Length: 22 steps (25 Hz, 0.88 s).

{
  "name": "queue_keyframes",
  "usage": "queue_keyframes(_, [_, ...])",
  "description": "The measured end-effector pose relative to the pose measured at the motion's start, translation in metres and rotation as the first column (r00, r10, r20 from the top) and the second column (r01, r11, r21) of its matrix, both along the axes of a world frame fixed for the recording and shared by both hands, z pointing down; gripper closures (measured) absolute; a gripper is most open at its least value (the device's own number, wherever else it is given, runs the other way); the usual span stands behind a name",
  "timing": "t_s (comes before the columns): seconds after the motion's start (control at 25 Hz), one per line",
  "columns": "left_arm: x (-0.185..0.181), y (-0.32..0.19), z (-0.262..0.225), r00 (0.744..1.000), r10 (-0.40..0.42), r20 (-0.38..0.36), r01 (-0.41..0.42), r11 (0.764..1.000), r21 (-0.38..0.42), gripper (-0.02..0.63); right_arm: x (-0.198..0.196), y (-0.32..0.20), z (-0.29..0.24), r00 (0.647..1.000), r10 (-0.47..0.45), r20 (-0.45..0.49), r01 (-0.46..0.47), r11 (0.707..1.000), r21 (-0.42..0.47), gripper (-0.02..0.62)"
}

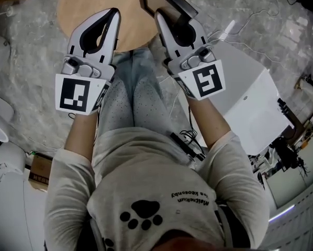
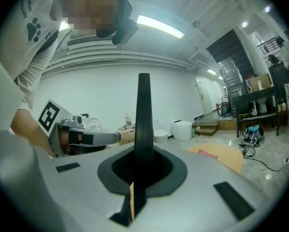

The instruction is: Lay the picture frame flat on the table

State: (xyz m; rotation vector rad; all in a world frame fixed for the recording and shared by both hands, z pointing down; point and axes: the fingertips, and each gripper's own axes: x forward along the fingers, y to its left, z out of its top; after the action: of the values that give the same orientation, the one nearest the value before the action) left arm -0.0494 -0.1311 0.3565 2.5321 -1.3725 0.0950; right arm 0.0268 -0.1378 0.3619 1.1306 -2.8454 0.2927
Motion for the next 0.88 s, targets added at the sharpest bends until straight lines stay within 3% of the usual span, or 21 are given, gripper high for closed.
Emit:
queue_keyframes(0.48, [-0.001,0.003,0.035,0.999,-0.027,-0.031,0.027,1.0,-0.012,0.597,-0.001,0.007,0.04,0.999,-0.041,-0.029,0.042,0.999,0.003,0.578])
queue_keyframes(0.88, [-0.001,0.007,0.073,1.0,-0.01,0.028,0.011,0.999,-0.048,0.597,-0.001,0.013,0.075,0.998,-0.058,-0.016,0.058,0.997,-0.041,0.578])
